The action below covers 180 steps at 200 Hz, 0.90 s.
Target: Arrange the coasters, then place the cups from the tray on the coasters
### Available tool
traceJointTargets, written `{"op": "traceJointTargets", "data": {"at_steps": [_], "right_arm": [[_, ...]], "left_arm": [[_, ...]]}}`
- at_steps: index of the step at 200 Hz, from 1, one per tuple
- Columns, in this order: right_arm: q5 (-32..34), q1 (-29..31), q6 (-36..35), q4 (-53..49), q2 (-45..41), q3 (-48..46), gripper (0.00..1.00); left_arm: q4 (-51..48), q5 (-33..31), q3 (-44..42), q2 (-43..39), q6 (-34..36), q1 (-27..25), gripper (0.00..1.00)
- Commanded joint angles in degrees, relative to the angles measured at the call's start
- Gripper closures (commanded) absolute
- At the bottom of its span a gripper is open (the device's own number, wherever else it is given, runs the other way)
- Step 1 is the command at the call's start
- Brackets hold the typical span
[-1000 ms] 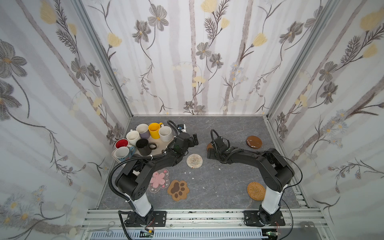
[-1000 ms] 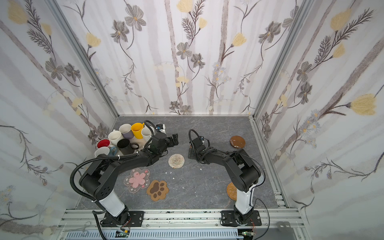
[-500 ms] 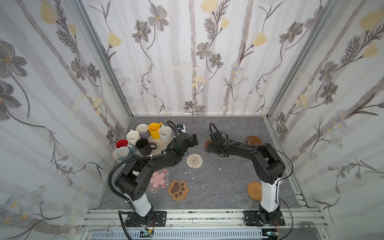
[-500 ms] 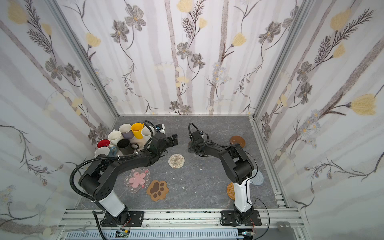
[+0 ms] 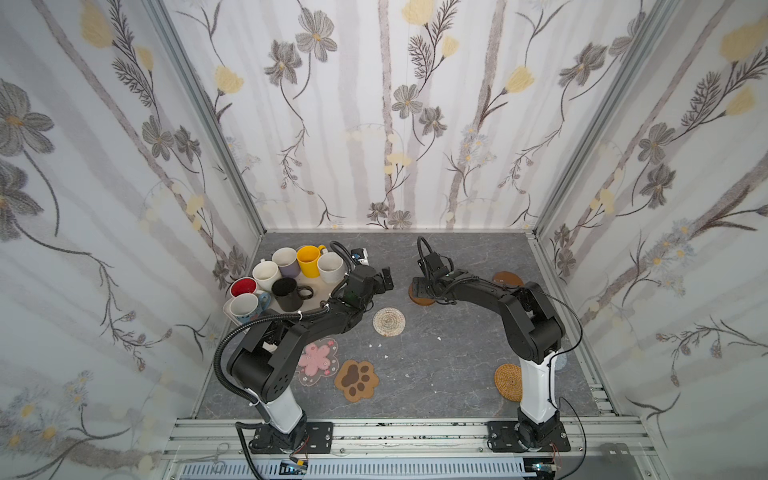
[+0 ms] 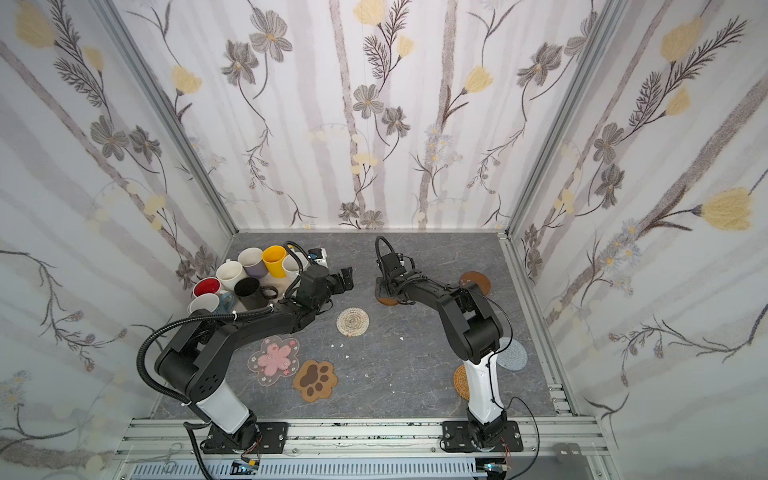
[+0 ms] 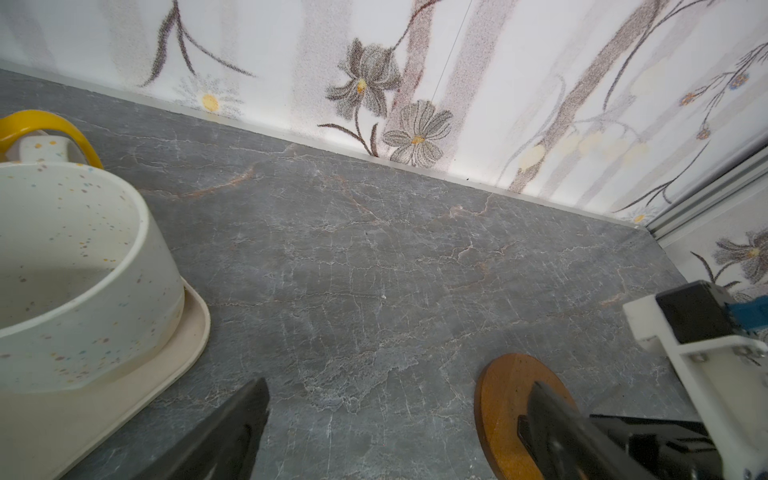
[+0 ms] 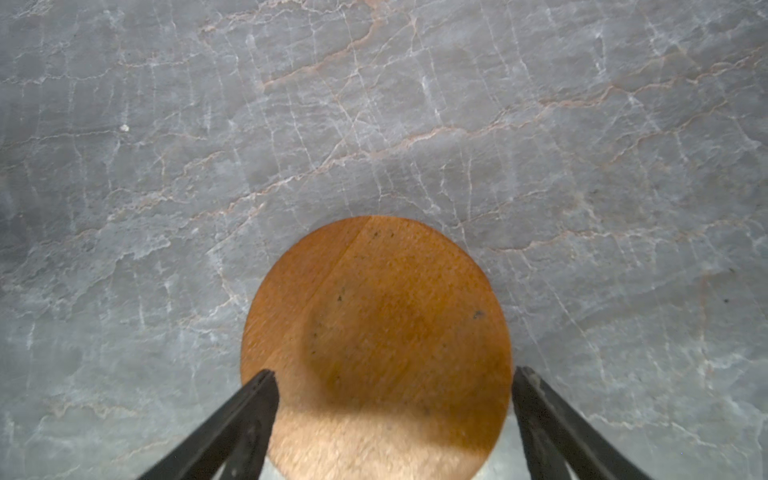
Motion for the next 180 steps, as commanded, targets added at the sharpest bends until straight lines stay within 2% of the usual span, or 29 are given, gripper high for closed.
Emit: {"op": "traceJointTargets", "data": {"at_steps": [1,45,97,180], "right_arm": [[0.3,0.7,1.5,0.9,-2.1,-1.9,0.11],[0.1,3.7,4.0,1.5,-4.1,-5.2,0.06],[-0.8,4.9,7.7,3.3,-4.9,-7.9,0.06],[1.9,4.4,8.8,1.3,-0.6,-3.9,0.08]], "left_arm": [[2.2,-0.7,-0.6,-0.9,-1.2,0.2,0.00],[2.6,-0.2,-1.2,-1.4,-1.0,0.4,0.00],[2.7,1.4,-1.5,-1.7,-1.0,0.6,0.00],[2.8,1.9,-1.3,-1.2,-1.2,0.7,0.00]]}}
